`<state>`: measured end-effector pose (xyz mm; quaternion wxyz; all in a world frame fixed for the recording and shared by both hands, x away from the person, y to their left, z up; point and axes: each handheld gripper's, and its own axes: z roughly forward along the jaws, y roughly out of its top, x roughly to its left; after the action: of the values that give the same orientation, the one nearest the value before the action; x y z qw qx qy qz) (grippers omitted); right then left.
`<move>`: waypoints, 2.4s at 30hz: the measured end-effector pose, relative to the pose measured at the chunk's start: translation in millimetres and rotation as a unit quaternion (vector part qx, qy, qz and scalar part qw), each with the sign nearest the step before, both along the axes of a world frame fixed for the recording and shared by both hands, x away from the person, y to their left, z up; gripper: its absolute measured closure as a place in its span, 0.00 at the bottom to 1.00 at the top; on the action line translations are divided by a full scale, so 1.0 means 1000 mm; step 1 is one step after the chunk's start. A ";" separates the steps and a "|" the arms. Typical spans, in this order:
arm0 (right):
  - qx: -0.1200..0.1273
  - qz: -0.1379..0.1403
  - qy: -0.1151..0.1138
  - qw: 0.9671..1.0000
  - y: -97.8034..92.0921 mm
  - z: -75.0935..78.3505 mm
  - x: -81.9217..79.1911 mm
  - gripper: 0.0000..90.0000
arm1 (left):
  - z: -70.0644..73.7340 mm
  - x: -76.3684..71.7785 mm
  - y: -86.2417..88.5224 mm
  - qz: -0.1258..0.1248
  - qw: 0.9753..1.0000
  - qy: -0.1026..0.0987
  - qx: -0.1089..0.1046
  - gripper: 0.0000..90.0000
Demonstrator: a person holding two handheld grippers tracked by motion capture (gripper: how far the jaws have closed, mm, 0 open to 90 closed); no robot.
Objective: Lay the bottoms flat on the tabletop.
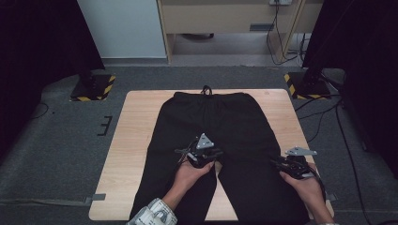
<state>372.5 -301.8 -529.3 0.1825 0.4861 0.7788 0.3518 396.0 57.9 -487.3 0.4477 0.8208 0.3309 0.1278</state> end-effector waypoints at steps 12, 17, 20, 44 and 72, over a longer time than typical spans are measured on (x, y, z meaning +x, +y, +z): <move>-0.004 0.014 -0.002 1.000 0.004 0.000 -0.016 0.63 | -0.013 0.017 -0.001 0.024 0.999 0.029 0.038 0.82; -0.009 0.026 -0.001 1.000 0.006 0.000 -0.026 0.57 | -0.007 0.017 0.012 0.026 0.999 0.047 -0.003 0.95; -0.013 0.030 -0.003 0.999 0.009 0.000 -0.030 0.53 | -0.007 0.020 0.024 0.036 0.998 0.051 -0.014 0.94; 0.014 0.035 -0.009 0.999 0.013 0.010 -0.015 0.20 | -0.042 0.024 0.046 0.052 0.998 0.022 0.032 0.67; 0.021 -0.073 -0.033 0.997 0.015 0.010 0.055 0.23 | -0.028 0.019 0.057 0.052 0.998 0.001 0.038 0.44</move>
<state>427.9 -286.8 -519.1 0.2233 0.5336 0.7270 0.3699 414.6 115.3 -515.3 0.4083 0.8190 0.3688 0.1629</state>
